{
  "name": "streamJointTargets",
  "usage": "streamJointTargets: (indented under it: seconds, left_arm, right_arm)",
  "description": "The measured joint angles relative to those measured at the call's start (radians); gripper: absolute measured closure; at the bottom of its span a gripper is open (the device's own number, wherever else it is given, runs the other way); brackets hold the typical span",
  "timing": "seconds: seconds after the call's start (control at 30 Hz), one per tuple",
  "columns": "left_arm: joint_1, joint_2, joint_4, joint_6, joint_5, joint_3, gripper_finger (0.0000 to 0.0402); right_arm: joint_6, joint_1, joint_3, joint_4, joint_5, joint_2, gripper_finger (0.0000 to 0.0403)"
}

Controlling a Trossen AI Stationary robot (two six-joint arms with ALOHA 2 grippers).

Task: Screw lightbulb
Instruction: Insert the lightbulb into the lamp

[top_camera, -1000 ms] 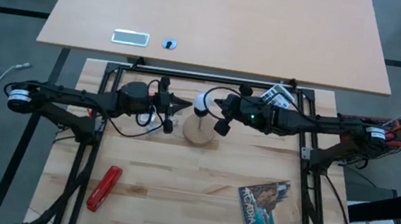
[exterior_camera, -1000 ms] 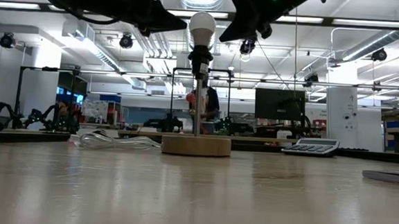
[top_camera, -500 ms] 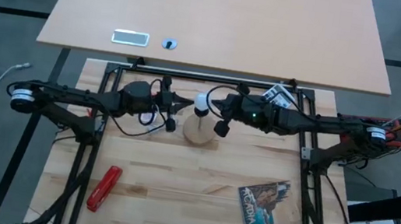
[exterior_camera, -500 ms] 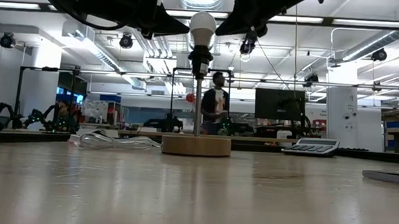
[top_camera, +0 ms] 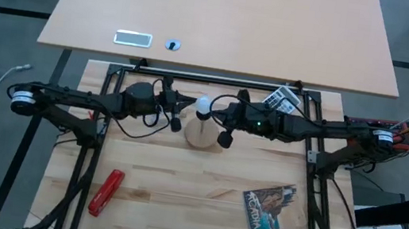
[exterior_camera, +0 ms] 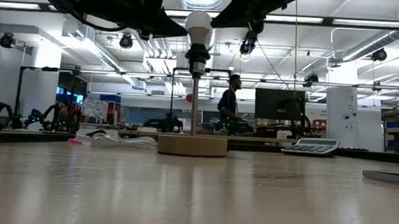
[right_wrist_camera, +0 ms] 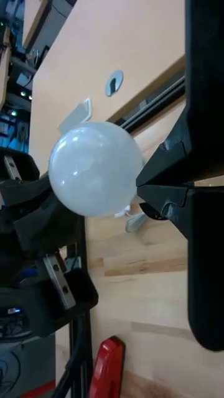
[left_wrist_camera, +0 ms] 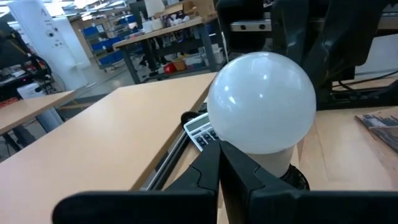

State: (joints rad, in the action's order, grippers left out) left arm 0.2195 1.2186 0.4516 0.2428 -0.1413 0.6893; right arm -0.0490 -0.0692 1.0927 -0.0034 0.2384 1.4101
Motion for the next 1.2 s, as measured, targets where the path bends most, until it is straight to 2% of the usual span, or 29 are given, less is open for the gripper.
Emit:
streamJointTargets:
  seconds: [0.33, 0.53, 0.67, 0.87, 1.03, 1.2]
  left_arm:
    - [-0.003, -0.016, -0.071, -0.038, -0.003, 0.001, 0.0401]
    - [-0.003, -0.033, -0.184, -0.068, 0.08, 0.001, 0.0402]
    - [-0.003, -0.034, -0.183, -0.069, 0.082, -0.002, 0.0402]
    - [-0.003, -0.032, -0.179, -0.07, 0.082, -0.047, 0.0402]
    - [-0.003, -0.044, -0.087, -0.084, 0.082, -0.1, 0.0402]
    - [-0.003, -0.069, -0.021, -0.074, 0.11, -0.123, 0.0402]
  right_arm:
    - [-0.002, 0.0, 0.0, -0.068, 0.065, -0.009, 0.0403]
    - [-0.022, -0.017, -0.002, -0.093, 0.068, -0.013, 0.0403]
    - [-0.027, -0.043, -0.013, -0.089, 0.062, -0.014, 0.0403]
    - [-0.026, -0.094, -0.04, -0.044, -0.038, -0.014, 0.0403]
    - [-0.029, -0.128, -0.123, 0.089, -0.138, -0.036, 0.0403]
    - [-0.044, -0.141, -0.205, 0.207, -0.164, -0.042, 0.0403]
